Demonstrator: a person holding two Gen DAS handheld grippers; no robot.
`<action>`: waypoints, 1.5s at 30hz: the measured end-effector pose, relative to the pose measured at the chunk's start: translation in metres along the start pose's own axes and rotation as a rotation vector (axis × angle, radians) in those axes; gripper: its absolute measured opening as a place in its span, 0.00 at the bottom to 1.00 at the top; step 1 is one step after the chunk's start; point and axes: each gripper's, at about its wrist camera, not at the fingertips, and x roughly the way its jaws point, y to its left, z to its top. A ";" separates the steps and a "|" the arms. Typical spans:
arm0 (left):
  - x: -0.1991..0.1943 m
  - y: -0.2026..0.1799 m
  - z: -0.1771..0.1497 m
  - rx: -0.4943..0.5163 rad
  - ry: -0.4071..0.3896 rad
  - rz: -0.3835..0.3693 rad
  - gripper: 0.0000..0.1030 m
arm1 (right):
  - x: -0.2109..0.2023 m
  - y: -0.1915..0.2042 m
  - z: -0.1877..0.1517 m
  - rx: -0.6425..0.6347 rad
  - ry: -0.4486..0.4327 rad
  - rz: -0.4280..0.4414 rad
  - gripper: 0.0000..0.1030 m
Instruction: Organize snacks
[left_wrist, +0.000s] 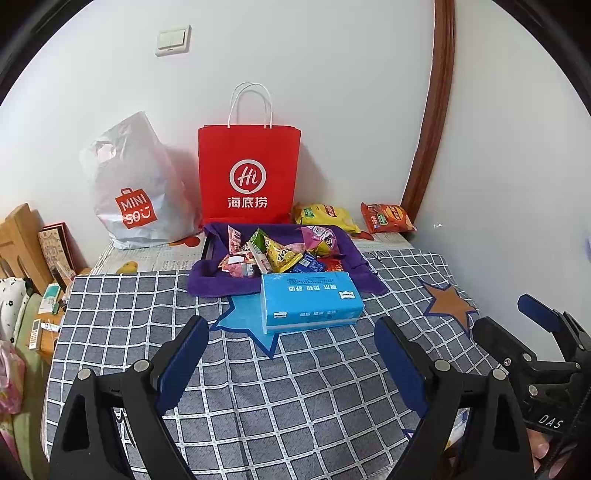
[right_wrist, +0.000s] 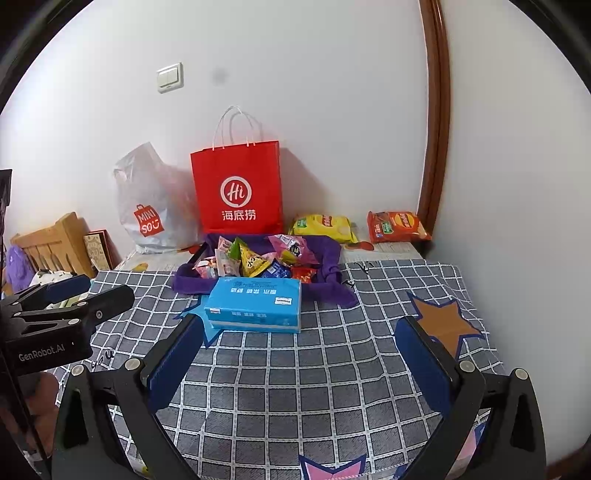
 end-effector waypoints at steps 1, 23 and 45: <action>0.000 0.000 0.000 -0.001 -0.001 0.001 0.88 | 0.000 0.001 0.000 0.000 -0.002 -0.001 0.99; -0.001 0.000 0.001 0.001 -0.001 -0.003 0.88 | -0.004 0.001 0.001 -0.005 -0.014 -0.001 0.99; -0.004 0.000 0.003 0.003 -0.003 -0.004 0.88 | -0.009 0.005 0.003 -0.014 -0.036 0.012 0.99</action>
